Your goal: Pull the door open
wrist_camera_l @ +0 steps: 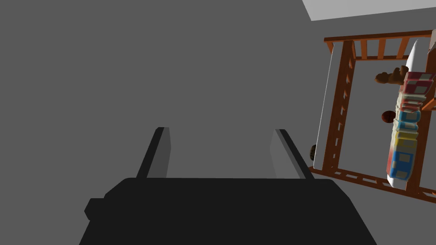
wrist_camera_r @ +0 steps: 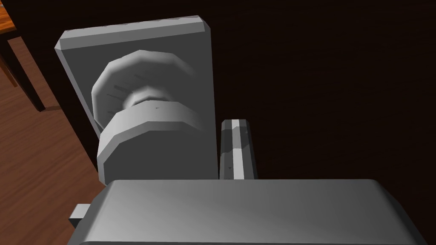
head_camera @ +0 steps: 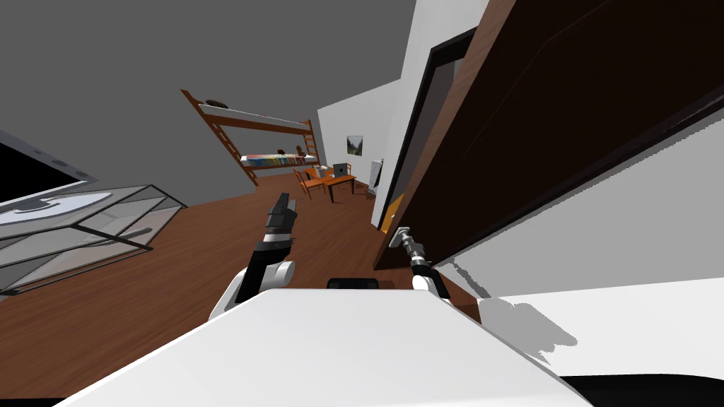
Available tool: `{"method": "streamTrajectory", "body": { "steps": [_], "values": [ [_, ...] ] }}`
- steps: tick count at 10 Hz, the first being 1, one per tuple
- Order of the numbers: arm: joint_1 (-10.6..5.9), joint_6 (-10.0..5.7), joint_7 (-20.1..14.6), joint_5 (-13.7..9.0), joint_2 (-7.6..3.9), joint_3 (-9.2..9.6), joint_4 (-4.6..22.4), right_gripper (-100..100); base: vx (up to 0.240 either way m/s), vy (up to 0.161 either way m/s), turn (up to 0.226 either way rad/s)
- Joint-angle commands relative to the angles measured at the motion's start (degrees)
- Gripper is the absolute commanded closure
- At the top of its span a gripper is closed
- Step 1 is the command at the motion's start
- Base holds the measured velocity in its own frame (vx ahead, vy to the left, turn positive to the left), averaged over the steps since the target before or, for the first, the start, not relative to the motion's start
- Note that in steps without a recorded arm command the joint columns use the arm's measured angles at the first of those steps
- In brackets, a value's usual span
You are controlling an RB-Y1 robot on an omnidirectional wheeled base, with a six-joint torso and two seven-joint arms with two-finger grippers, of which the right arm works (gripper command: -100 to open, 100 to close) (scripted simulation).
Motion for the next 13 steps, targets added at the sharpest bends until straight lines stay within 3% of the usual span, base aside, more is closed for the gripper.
{"method": "streamTrajectory", "body": {
  "steps": [1, 4, 5, 13],
  "values": [
    [-0.15, -0.01, 0.0, 0.1, 0.14, 0.34, -0.3, 100, -0.008, -0.013, 0.002],
    [-0.15, -0.01, 0.0, 0.1, 0.14, 0.34, -0.3, 100, 0.000, 0.000, 0.000],
    [-0.27, -0.62, -0.7, 0.6, -0.60, 1.41, -0.3, -100, -0.177, -0.041, 0.187],
    [-0.68, -1.91, -2.3, 1.7, -1.94, 4.27, -0.6, -100, -0.130, -0.055, 0.089]
  ]
}}
